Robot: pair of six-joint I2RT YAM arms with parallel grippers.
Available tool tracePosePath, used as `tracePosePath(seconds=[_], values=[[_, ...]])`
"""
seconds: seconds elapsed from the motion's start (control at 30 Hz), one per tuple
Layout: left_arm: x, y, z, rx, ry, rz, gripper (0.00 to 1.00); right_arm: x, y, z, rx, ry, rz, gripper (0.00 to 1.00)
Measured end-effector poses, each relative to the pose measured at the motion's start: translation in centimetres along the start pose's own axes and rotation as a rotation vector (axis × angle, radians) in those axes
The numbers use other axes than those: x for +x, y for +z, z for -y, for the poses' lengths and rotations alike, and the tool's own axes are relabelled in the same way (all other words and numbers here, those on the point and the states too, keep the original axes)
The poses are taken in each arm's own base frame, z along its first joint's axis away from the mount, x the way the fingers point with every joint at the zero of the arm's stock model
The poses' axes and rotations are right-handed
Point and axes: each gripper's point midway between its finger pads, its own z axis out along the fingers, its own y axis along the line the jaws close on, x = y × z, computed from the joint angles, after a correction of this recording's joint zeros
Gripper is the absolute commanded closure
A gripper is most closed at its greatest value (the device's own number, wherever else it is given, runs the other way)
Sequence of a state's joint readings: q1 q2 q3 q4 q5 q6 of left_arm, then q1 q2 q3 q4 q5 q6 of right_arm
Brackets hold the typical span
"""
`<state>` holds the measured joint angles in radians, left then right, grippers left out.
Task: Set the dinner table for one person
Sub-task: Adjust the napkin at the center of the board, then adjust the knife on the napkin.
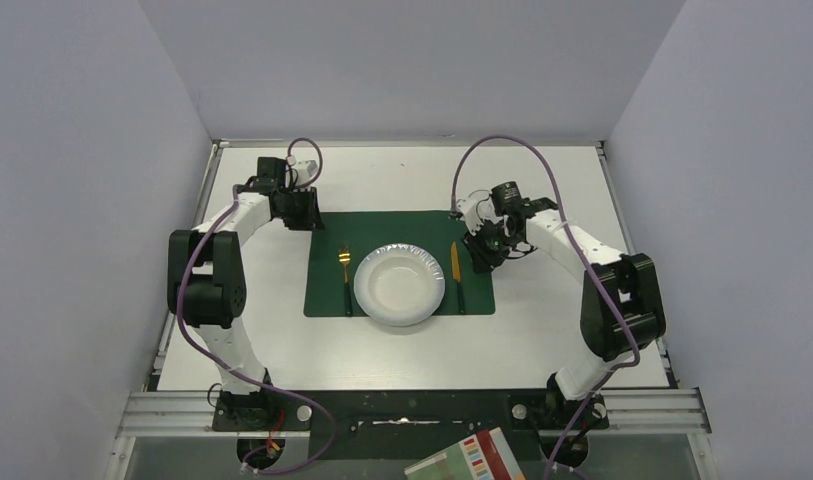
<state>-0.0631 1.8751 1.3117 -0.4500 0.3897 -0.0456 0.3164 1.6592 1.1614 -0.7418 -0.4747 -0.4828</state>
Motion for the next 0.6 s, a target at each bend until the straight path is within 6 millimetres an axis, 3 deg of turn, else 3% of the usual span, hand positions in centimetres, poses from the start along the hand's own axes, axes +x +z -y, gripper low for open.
tracePosePath(seconds=[0.13, 0.3, 0.37, 0.43, 0.53, 0.6], values=[[-0.5, 0.1, -0.4, -0.020, 0.007, 0.026, 0.80, -0.8, -0.6, -0.2, 0.018, -0.028, 0.012, 0.78], [-1.0, -1.5, -2.5, -0.165, 0.043, 0.123, 0.69, -0.9, 0.1, -3.0, -0.023, -0.090, -0.027, 0.83], [-1.5, -3.5, -3.4, -0.256, 0.065, 0.196, 0.61, -0.5, 0.7, -4.3, -0.044, -0.117, -0.052, 0.90], [-2.9, -6.1, -4.3, -0.354, 0.089, 0.295, 0.55, 0.2, 1.3, -5.3, -0.049, -0.120, -0.085, 0.88], [-6.3, -10.3, -5.4, -0.495, 0.091, 0.465, 0.22, 1.4, 1.8, -5.5, 0.028, -0.110, -0.152, 0.81], [-8.1, -12.7, -6.4, -0.591, 0.059, 0.570, 0.14, 1.3, 1.7, -4.2, 0.155, -0.111, -0.145, 0.80]])
